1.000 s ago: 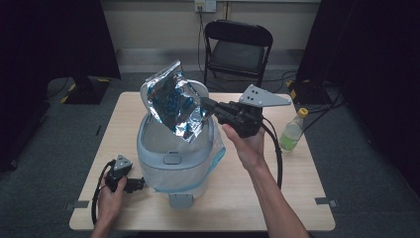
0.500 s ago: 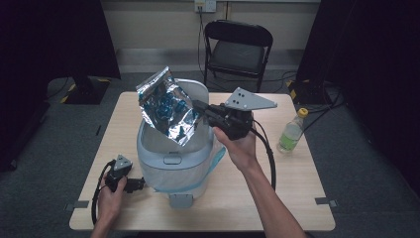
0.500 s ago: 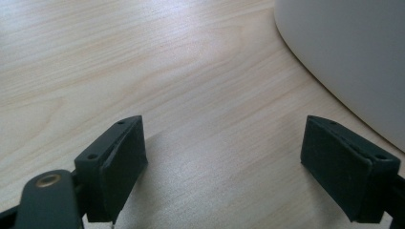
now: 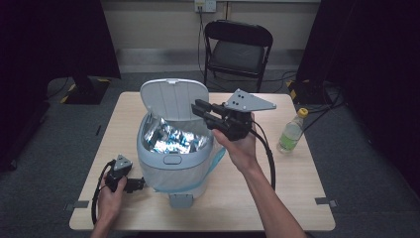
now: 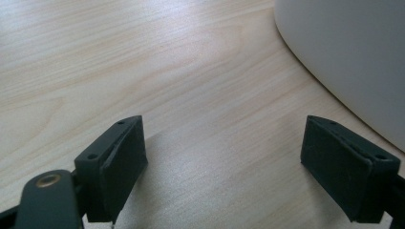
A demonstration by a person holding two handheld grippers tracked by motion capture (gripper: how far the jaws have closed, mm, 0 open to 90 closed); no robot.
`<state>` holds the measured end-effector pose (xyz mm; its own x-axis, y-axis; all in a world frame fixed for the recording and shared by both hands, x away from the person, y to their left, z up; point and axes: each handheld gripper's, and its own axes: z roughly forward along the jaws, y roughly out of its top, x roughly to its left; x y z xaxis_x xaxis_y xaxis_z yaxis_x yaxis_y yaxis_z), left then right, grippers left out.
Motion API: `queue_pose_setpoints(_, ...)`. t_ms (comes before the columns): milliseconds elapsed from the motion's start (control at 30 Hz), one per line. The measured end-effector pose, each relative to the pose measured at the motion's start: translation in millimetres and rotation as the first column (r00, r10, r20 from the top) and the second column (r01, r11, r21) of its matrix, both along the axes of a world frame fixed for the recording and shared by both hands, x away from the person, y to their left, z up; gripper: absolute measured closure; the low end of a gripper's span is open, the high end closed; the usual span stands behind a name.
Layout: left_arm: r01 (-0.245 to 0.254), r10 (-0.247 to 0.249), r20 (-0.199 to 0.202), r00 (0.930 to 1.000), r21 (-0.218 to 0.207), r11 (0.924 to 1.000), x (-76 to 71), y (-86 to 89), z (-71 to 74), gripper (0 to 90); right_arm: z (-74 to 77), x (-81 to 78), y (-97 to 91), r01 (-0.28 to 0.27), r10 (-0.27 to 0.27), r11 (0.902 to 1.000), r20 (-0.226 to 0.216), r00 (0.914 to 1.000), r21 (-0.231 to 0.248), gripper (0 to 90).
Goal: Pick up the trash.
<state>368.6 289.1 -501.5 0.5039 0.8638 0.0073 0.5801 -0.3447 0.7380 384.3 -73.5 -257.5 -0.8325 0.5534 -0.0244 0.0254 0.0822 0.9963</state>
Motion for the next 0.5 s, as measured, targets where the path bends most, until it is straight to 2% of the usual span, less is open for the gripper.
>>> queue_pose_setpoints(233,-0.002,0.002,0.001,1.0,-0.004,1.0,0.0,-0.3,-0.2,14.9,-0.3,1.1,-2.6,-0.022,0.022,0.9997,-0.02,0.9996,0.008,75.4)
queue_pose_setpoints(333,-0.003,0.003,0.001,1.0,-0.004,1.0,-0.1,-0.3,-0.2,14.9,-1.1,1.9,-5.4,-0.043,0.044,0.9988,-0.043,0.9981,0.021,75.4)
queue_pose_setpoints(500,-0.003,0.003,0.001,1.0,-0.005,1.0,-0.1,-0.4,-0.2,14.9,-3.2,1.7,-12.4,-0.045,0.047,0.9987,-0.062,0.997,0.025,75.3)
